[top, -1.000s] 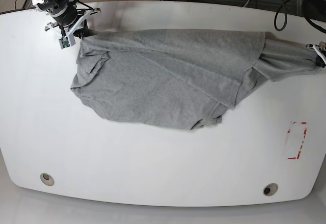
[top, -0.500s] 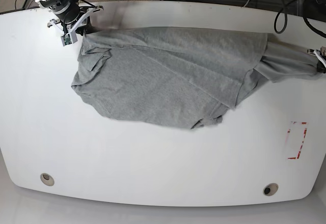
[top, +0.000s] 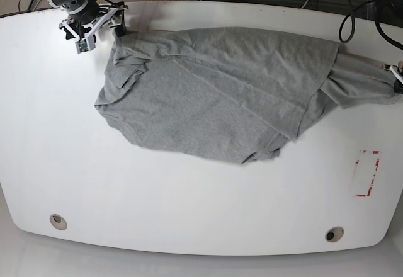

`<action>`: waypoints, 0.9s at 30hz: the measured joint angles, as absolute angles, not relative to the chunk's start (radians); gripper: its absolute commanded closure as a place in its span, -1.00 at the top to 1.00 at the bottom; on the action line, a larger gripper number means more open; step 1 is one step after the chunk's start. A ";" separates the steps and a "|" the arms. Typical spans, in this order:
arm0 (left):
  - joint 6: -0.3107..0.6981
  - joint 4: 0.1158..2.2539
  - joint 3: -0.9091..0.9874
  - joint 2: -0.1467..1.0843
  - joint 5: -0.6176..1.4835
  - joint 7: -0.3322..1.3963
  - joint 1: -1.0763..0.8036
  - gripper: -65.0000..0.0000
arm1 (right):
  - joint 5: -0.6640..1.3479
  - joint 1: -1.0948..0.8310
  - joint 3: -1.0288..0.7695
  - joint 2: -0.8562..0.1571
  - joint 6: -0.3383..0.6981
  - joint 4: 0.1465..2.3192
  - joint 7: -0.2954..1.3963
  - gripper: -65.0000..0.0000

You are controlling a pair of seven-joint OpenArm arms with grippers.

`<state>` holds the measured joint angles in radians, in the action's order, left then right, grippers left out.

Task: Fold the T-shirt properly
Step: 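Drag the shirt edge back along the table with both grippers, then open the right gripper and move it down along the shirt's side edge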

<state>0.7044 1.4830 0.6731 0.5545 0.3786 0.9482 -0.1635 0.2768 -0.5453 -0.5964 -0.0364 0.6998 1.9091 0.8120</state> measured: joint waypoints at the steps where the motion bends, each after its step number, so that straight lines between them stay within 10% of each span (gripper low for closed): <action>1: 0.704 1.483 0.673 0.554 0.379 0.948 -0.163 -1.00 | 0.276 -0.546 -0.596 -0.040 0.700 1.909 0.812 0.52; 27: 0.700 1.483 0.676 0.550 0.318 0.948 -0.158 -1.00 | 0.102 -0.306 -0.765 -0.092 0.700 1.917 0.861 0.52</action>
<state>0.7002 1.4826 0.6762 0.5499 0.3176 0.9482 -0.1581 0.1017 -0.3058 -0.7647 -0.0921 0.6998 1.9167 0.8612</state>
